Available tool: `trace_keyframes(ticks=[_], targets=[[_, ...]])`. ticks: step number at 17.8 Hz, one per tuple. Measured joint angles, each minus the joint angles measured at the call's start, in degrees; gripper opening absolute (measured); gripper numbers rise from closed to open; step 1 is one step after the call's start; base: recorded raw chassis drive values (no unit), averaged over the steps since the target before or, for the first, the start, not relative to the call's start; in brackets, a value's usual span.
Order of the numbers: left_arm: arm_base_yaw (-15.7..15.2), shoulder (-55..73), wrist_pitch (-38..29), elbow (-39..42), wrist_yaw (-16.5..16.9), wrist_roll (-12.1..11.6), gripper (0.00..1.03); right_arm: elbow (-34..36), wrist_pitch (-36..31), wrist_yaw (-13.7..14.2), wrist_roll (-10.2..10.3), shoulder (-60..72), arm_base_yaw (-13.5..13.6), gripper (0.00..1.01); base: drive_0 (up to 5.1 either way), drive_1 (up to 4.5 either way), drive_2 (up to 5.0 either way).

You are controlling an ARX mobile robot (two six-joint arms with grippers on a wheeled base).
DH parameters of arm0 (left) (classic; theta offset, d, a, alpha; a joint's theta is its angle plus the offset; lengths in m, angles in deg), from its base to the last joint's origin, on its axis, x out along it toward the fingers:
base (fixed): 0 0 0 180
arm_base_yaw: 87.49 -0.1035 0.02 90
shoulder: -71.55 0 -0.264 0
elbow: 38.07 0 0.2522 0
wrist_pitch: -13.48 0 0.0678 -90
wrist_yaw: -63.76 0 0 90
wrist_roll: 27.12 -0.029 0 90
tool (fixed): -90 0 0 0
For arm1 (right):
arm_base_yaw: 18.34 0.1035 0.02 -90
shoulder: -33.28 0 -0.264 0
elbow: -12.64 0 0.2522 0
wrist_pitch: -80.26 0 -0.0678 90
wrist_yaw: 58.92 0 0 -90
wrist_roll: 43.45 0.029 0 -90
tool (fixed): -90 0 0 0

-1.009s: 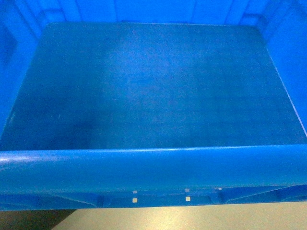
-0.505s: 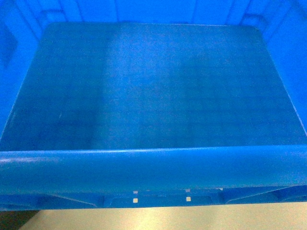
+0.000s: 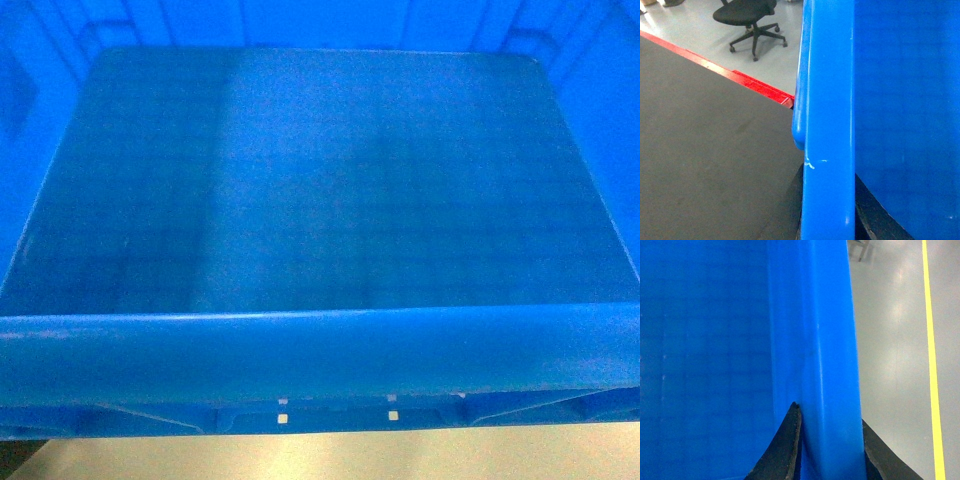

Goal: Place box next to blue box on left shelf

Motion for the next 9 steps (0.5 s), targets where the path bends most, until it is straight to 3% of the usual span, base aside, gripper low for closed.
trace_keyframes(ticks=[9], targets=[[0.0,0.0,0.0,0.0,0.0,0.0,0.11,0.0,0.0,0.0,0.0,0.0,0.0,0.17,-1.7,-1.66,-1.7]])
